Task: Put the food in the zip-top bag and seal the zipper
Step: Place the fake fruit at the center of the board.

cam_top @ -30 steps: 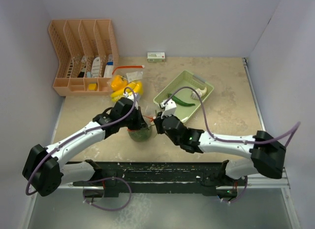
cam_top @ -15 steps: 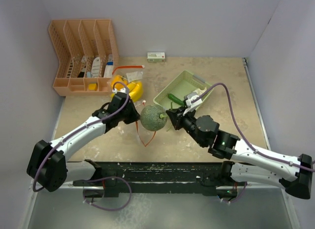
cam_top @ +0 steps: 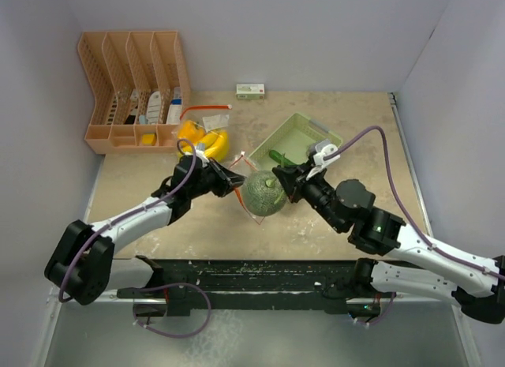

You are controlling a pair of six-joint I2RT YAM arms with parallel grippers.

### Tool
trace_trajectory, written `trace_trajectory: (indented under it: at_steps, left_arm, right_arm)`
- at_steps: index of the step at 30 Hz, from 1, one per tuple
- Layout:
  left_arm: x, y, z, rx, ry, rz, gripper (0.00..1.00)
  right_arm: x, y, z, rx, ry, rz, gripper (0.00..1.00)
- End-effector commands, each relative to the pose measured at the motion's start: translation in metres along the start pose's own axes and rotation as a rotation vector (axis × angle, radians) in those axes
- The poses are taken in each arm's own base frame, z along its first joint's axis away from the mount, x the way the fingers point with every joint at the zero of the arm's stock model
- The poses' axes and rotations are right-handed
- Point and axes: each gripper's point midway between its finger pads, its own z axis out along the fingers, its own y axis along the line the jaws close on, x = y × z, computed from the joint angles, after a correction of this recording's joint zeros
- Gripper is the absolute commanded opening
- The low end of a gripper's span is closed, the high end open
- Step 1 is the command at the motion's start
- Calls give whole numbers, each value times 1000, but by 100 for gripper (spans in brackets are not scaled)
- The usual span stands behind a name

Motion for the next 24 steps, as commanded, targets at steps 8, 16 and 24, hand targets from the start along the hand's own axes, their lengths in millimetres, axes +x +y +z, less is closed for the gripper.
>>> trace_trajectory:
  at_steps: [8,16,24]
  left_arm:
    - [17,-10,11,213,91,-246,0]
    - [22,14,21,221,113,-345,0]
    - [35,26,26,244,164,-368,0]
  right_arm:
    - [-97,45,-3,-197,-209,52,0]
    - [-53,54,7,-241,-151,111,0]
    - [-39,53,22,-226,-141,115,0]
